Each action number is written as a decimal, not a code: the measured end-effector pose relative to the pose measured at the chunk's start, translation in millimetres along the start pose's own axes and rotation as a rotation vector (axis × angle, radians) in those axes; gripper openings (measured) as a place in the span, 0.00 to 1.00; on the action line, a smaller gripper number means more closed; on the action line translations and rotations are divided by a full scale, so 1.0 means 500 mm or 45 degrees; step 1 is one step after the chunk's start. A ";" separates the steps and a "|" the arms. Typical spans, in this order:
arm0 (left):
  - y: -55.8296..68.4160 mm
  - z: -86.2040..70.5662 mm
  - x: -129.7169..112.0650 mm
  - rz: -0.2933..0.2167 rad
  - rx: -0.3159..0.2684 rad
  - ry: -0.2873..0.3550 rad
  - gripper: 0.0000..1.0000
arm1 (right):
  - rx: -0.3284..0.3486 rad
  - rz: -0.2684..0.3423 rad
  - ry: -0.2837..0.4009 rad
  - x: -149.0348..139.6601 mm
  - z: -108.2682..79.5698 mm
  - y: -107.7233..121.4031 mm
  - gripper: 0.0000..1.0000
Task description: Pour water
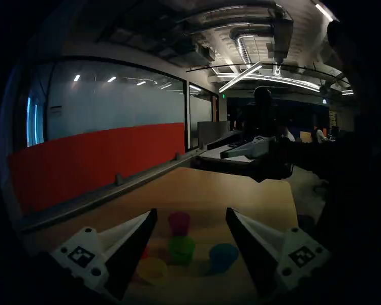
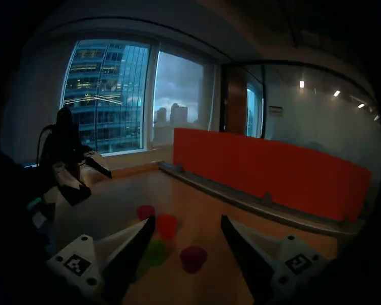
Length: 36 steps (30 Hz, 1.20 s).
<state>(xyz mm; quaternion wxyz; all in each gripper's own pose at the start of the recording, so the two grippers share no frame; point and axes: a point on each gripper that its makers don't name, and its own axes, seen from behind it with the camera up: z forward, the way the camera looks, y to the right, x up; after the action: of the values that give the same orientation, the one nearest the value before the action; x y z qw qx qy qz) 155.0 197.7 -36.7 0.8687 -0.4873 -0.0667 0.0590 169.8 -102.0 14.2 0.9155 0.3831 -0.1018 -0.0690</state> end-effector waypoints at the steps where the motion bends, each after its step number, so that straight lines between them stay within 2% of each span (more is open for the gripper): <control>1: 0.002 0.001 -0.002 0.002 -0.007 -0.001 1.00 | 0.006 -0.003 -0.002 -0.001 0.002 -0.001 1.00; 12: 0.015 0.017 -0.016 0.016 -0.065 -0.013 1.00 | 0.072 -0.045 -0.024 -0.009 0.027 -0.009 1.00; 18: 0.031 0.026 -0.030 0.022 -0.107 -0.029 1.00 | 0.098 -0.063 -0.044 -0.016 0.039 -0.009 1.00; 36: 0.093 0.073 -0.136 0.074 -0.215 -0.169 1.00 | 0.100 -0.082 -0.120 -0.057 0.075 0.008 1.00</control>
<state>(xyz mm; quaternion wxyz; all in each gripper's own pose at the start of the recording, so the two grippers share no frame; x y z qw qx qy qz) 80.1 240.9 -61.6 0.8161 -0.5555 -0.1148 0.1105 133.4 -119.2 38.7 0.8912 0.4181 -0.1352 -0.1124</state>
